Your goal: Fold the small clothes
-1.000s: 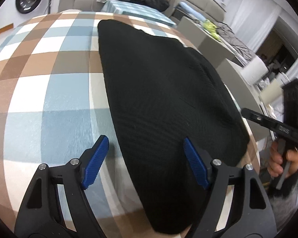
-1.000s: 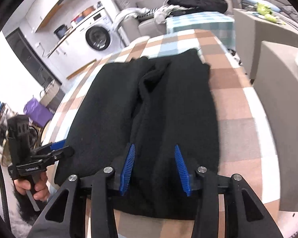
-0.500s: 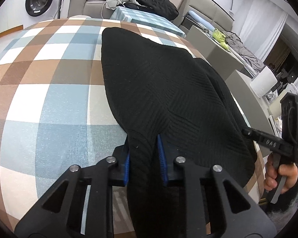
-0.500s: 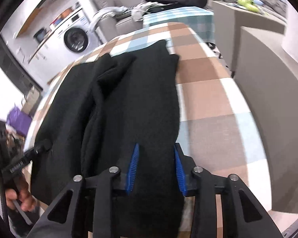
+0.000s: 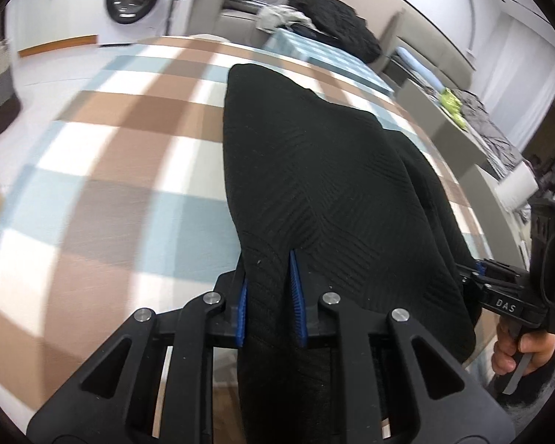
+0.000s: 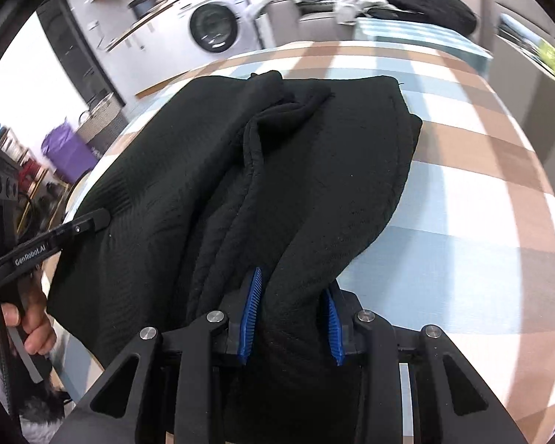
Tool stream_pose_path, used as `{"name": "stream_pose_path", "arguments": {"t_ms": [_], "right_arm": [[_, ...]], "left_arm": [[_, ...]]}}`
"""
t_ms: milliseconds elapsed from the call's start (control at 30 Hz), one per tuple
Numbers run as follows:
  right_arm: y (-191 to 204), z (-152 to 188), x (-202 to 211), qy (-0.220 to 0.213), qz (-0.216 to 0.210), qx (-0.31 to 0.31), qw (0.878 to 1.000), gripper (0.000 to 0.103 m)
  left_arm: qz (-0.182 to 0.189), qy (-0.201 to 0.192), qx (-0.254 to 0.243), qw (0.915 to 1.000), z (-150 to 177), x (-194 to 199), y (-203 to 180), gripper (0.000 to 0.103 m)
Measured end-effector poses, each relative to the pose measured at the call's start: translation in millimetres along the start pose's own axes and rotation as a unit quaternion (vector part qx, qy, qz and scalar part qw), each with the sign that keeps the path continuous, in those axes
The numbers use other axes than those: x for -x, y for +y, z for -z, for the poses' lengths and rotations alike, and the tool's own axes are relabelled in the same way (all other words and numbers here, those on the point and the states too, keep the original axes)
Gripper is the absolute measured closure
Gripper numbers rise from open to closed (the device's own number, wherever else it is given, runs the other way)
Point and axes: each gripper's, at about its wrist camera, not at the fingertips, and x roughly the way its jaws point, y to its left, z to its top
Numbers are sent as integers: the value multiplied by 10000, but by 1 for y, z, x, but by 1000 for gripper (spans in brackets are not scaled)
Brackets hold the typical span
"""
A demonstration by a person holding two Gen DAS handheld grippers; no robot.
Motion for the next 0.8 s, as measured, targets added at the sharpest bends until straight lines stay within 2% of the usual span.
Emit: {"name": "stream_pose_path", "arguments": {"t_ms": [100, 233, 467, 533, 633, 733, 800], "right_arm": [[13, -1, -3, 58, 114, 120, 9998, 70], [11, 13, 8, 174, 554, 111, 9983, 67], [1, 28, 31, 333, 507, -47, 9981, 65], [-4, 21, 37, 145, 467, -86, 9988, 65], [-6, 3, 40, -212, 81, -265, 9994, 65], [-5, -24, 29, -398, -285, -439, 9978, 61], [-2, -45, 12, -374, -464, -516, 9969, 61]], "left_arm": [[-75, -4, 106, 9999, 2, 7, 18, 86], [-69, -2, 103, 9999, 4, 9, 28, 86], [-69, 15, 70, 10000, 2, 6, 29, 86], [-64, 18, 110, 9999, 3, 10, 27, 85], [-125, 3, 133, 9998, 3, 14, 27, 80], [-60, -60, 131, 9999, 4, 22, 26, 69], [-65, -143, 110, 9998, 3, 28, 25, 54]]}}
